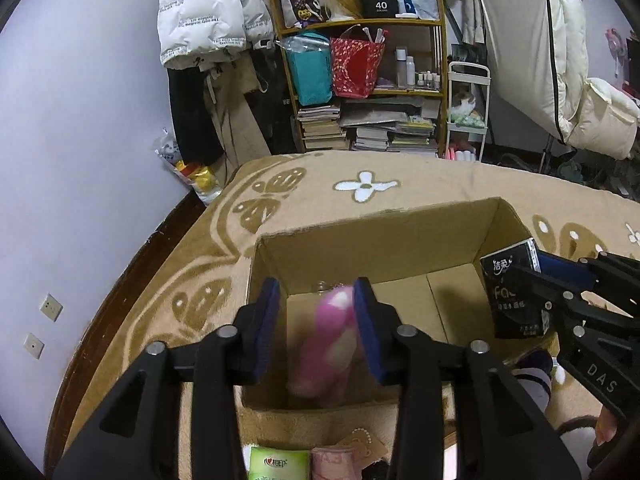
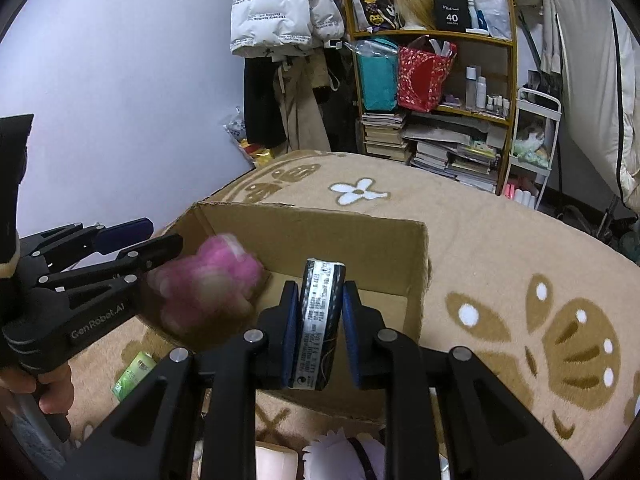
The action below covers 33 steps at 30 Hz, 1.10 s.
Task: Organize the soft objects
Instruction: 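Carry the pink bear into the box with the left tool while the right drops the black box, then withdraw both open tools from the cardboard box back to the pile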
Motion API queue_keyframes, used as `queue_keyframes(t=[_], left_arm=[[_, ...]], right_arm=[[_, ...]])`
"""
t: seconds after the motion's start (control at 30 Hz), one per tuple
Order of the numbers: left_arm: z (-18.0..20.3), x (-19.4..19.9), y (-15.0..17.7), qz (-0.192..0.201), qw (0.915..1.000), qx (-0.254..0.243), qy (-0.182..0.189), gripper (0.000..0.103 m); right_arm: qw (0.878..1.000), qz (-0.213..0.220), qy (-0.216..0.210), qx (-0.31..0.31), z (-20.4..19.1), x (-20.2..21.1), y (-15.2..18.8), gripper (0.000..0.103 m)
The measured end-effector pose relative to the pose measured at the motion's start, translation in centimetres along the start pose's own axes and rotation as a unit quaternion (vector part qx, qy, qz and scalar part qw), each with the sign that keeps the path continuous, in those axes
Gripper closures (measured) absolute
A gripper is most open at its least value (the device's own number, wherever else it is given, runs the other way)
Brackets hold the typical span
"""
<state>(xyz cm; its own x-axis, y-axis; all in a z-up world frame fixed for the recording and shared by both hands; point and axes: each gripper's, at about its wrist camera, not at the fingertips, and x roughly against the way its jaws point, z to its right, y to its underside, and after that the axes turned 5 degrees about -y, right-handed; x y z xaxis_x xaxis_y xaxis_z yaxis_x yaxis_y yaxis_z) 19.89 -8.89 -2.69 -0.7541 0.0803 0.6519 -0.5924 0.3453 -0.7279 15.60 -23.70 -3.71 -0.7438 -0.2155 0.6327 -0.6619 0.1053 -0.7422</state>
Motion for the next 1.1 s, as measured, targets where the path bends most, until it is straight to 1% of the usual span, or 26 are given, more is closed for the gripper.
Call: queue_keyframes(t=[0.03, 0.1, 0.17, 0.2, 0.23, 0.27, 0.3, 0.33, 0.4, 0.57, 0.6, 0.7, 0.8, 0.93, 1.0, 1.03, 1.1], left_arm=[[0.1, 0.2, 0.0, 0.005, 1.0, 0.0, -0.003, 0.042], [-0.1, 0.5, 0.1, 0.012, 0.9999, 0.002, -0.008, 0.039], [-0.2, 0.6, 0.0, 0.004, 1.0, 0.005, -0.006, 0.036], [-0.4, 0.7, 0.0, -0.002, 0.9999, 0.008, -0.007, 0.028], [-0.5, 0.8, 0.0, -0.005, 0.9999, 0.012, -0.008, 0.021], [-0.6, 1.2, 0.0, -0.002, 0.9998, 0.014, -0.01, 0.018], [-0.7, 1.5, 0.1, 0.002, 0.9998, 0.014, -0.014, 0.013], [-0.8, 1.8, 0.1, 0.005, 0.9997, 0.015, -0.019, 0.008], [-1.1, 2.5, 0.0, 0.007, 0.9995, 0.02, -0.024, 0.004], [-2.6, 4.4, 0.3, 0.011, 0.9989, 0.033, -0.032, 0.0], [-2.9, 4.7, 0.4, 0.009, 0.9988, 0.034, -0.034, 0.0], [-3.9, 5.8, 0.7, -0.006, 0.9984, 0.047, -0.033, 0.0], [-4.9, 7.1, 1.2, -0.009, 0.9976, 0.058, -0.036, 0.0], [-6.0, 8.8, 2.4, -0.016, 0.9968, 0.065, -0.044, 0.0], [-6.4, 9.6, 3.0, -0.019, 0.9963, 0.063, -0.055, 0.0], [-6.6, 10.3, 3.3, -0.015, 0.9955, 0.064, -0.068, 0.0], [-6.9, 11.1, 4.0, -0.013, 0.9946, 0.066, -0.079, 0.0]], right_arm=[[1.0, 0.0, 0.0, -0.001, 0.0, 0.0, 0.0, 0.08], [1.0, -0.003, 0.001, -0.003, 0.1, 0.0, 0.0, 0.079], [1.0, -0.003, 0.003, -0.003, -0.1, 0.3, 0.0, 0.072], [1.0, -0.002, 0.003, -0.003, -0.2, 0.4, 0.0, 0.059], [1.0, -0.001, 0.003, -0.004, -0.3, 0.6, 0.0, 0.043], [1.0, 0.001, 0.004, -0.006, -0.4, 0.9, 0.1, 0.037], [1.0, 0.004, 0.006, -0.009, -0.4, 1.1, 0.1, 0.029], [1.0, 0.007, 0.008, -0.012, -0.4, 1.4, 0.1, 0.025], [1.0, 0.007, 0.01, -0.02, -0.3, 1.8, 0.0, 0.02], [0.999, 0.01, 0.015, -0.033, -0.3, 3.4, -0.1, 0.002], [0.999, 0.016, 0.015, -0.036, -0.3, 4.0, -0.1, 0.0], [0.998, 0.029, 0.017, -0.044, -0.6, 5.4, 0.0, 0.0], [0.998, 0.036, 0.015, -0.052, -0.9, 7.0, 0.0, 0.0], [0.998, 0.044, 0.019, -0.048, -1.7, 8.7, 0.2, 0.0], [0.998, 0.044, 0.019, -0.046, -2.1, 9.2, 0.4, 0.0], [0.998, 0.045, 0.018, -0.045, -2.4, 9.6, 0.5, 0.0], [0.998, 0.045, 0.018, -0.044, -2.9, 10.2, 1.0, 0.0]])
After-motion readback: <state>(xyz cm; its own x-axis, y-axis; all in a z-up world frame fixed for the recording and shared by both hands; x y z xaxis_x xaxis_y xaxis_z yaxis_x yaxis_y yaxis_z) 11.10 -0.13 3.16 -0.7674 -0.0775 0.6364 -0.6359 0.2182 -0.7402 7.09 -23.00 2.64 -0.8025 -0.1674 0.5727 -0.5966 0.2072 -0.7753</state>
